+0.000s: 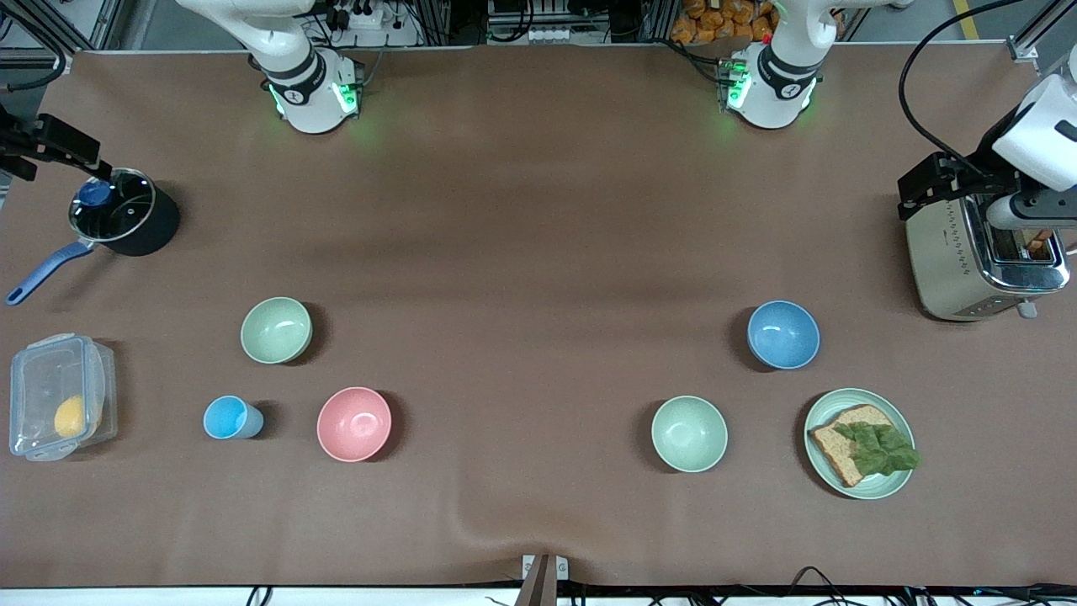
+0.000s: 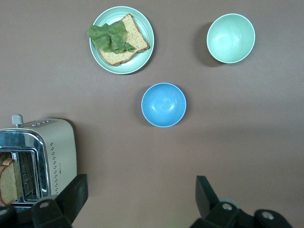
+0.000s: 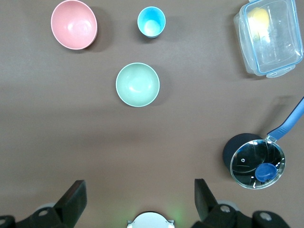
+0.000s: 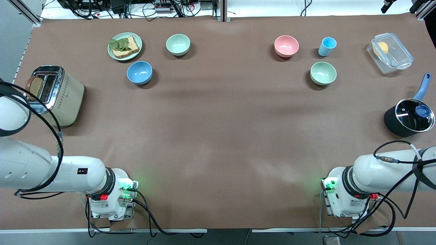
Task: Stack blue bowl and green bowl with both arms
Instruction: 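Reach the right gripper to the green bowl while the left gripper reaches the blue bowl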
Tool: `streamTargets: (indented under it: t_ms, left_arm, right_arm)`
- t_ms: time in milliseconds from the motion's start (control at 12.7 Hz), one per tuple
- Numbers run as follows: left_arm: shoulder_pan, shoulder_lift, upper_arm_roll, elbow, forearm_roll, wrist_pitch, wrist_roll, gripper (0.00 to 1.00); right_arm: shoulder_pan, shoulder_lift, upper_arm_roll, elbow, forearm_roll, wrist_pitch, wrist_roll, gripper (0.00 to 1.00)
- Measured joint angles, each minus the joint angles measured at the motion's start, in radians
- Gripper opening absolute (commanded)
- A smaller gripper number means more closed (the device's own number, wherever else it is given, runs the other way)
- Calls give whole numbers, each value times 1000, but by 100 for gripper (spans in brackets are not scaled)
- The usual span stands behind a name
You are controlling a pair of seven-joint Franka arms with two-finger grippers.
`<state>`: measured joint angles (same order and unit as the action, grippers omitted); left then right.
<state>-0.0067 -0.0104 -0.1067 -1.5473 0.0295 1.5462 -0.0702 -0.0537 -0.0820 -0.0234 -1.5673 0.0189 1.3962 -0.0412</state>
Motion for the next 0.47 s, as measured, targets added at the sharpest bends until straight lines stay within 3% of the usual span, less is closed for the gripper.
streamTargets:
  t_ms: [474]
  left_arm:
    - [40, 55, 8, -25, 5, -11, 4, 100]
  right_arm:
    - [1, 9, 2, -4, 0, 13, 0, 100]
